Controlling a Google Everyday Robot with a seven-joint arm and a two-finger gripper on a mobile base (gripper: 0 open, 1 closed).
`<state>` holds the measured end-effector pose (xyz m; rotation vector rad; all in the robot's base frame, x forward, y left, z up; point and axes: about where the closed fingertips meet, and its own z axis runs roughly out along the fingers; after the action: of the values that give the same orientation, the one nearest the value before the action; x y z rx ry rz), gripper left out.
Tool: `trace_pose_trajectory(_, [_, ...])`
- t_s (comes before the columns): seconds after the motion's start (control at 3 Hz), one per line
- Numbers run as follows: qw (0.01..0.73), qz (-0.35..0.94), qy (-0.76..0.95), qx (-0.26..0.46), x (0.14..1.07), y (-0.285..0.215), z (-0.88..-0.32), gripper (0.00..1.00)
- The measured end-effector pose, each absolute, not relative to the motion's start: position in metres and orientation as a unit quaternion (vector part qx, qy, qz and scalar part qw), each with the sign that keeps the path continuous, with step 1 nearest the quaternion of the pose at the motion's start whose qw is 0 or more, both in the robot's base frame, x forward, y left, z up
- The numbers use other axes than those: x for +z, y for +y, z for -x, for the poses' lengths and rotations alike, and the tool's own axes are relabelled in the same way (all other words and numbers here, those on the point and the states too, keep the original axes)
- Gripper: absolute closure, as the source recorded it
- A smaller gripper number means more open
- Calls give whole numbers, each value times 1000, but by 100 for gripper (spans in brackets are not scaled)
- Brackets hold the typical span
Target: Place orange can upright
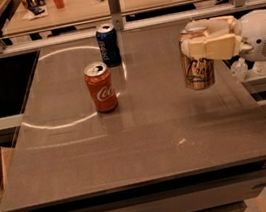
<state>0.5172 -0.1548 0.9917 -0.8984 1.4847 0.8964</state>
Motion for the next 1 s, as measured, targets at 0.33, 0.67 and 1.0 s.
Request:
trace_pose_trajectory(0.33, [606, 411, 594, 334, 982, -148, -517, 100])
trace_pose_trajectory(0.67, [616, 430, 579, 317, 985, -145, -516, 100])
trace_pose_trajectory(1.0, [613, 427, 582, 321, 984, -145, -516, 100])
